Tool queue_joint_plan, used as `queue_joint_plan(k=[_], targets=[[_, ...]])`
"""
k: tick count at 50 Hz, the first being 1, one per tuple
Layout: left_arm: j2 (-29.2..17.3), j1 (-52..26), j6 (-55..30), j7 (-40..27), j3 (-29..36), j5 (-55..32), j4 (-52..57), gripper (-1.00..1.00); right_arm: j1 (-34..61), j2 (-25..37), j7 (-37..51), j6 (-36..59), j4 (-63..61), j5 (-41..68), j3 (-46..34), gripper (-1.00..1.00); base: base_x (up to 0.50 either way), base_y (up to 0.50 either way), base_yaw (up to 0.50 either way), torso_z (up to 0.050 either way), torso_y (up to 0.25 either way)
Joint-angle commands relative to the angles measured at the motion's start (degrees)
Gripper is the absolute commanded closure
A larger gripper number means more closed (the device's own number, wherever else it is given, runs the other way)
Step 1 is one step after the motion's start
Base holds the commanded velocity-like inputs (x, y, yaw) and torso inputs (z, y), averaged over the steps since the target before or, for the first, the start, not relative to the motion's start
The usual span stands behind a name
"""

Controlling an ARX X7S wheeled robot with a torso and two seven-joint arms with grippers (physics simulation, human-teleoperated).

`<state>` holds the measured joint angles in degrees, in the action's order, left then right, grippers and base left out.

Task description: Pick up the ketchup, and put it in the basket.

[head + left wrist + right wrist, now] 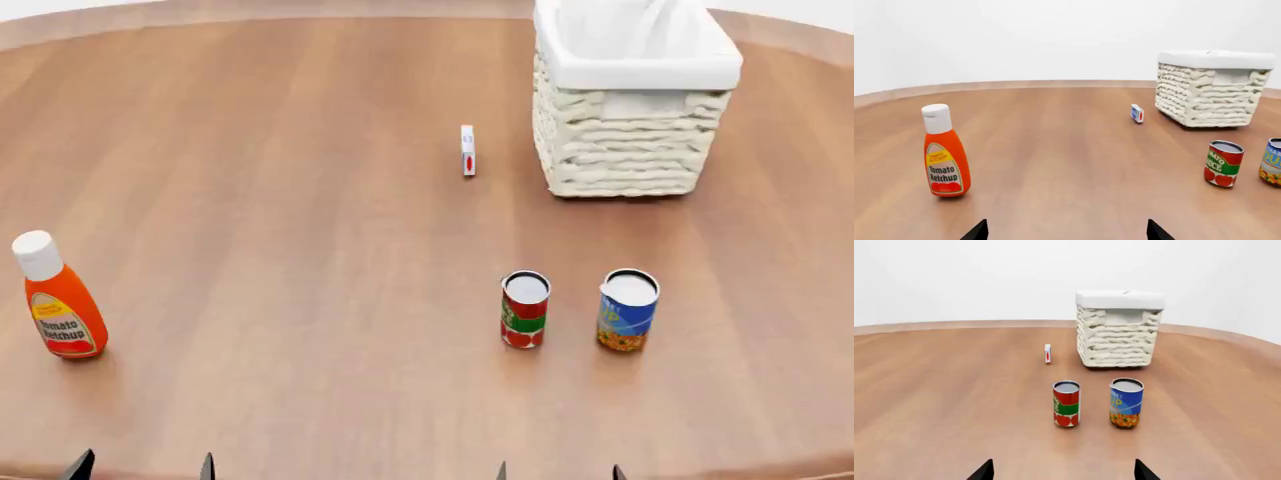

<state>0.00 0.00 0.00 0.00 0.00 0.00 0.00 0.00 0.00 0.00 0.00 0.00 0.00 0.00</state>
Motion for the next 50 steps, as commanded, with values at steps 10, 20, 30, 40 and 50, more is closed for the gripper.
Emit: queue_joint_plan(k=[10,20,30,40,50], targets=[[-2.2,-1.7,0.7,-4.0,2.1,-3.3,-2.2,-1.00,1.2,2.4,4.4,1.2,0.9,1.8,-2.2,-1.00,0.00,0.00,0.00,0.000,0.000],[-3.3,-1.2,1.0,-4.9,3.5,-4.6,-1.2,-1.00,1.4,3.3,6.4,1.2,0.7,3.1,-2.4,-1.00,0.00,0.00,0.00,0.000,0.000],[-4.8,0.8,-2.7,-6.1,4.2,-5.7,8.2,-1.00,0.8,4.2,8.5,5.2,-5.6,4.4,-2.4,-1.00,0.00,0.00,0.00,0.000,0.000],[-7.6,1.4,-10.4,-7.9,1.3,-9.0,24.1,-1.00,0.5,6.4,10.8,14.4,-24.1,7.3,-0.2,-1.00,0.00,0.00,0.00,0.000,0.000],[-10.0,1.7,-17.2,-10.2,-2.0,-12.4,38.6,-1.00,1.4,8.2,12.6,22.8,-38.5,10.2,1.3,-1.00,0.00,0.00,0.00,0.000,0.000]])
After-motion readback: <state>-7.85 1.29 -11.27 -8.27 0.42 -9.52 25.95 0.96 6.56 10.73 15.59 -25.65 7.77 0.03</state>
